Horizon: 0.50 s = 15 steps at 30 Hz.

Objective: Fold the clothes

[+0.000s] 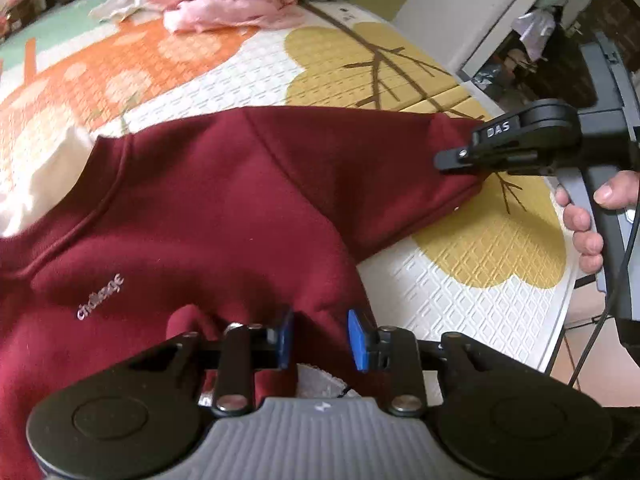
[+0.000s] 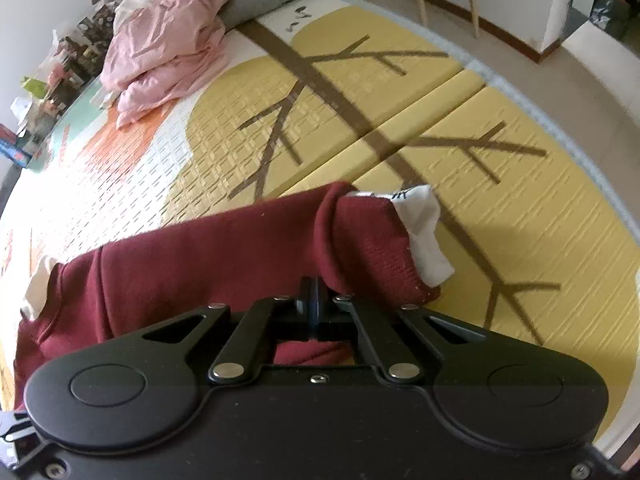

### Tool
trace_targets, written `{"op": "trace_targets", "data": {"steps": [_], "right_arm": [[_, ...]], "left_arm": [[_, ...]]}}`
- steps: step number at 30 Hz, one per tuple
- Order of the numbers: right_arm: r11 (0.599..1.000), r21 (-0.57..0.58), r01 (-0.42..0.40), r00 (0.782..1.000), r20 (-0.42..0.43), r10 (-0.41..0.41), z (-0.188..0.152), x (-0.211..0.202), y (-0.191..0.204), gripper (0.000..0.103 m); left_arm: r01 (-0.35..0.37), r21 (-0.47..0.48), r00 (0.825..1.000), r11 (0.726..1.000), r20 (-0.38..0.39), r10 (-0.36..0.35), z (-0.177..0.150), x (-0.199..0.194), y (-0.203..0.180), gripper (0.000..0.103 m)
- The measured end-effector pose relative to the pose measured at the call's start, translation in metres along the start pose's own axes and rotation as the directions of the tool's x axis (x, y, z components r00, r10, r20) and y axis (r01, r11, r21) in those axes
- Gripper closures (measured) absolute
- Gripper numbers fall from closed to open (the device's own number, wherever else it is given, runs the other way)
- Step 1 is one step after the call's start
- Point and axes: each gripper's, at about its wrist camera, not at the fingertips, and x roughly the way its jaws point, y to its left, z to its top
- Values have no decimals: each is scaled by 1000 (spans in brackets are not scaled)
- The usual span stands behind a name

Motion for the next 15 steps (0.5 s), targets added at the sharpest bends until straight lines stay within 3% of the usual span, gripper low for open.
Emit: {"op": "trace_targets", "data": {"steps": [7, 15], "right_arm": [[998, -39, 52, 998, 34, -51, 15, 5, -3, 103], [999, -26, 46, 999, -5, -46, 31, 13, -7, 103]], "left_arm": [[-4, 19, 1000, 1000, -28, 5, 0, -1, 3, 70], [8, 55, 997, 998, -79, -4, -3, 0, 10, 74]]}}
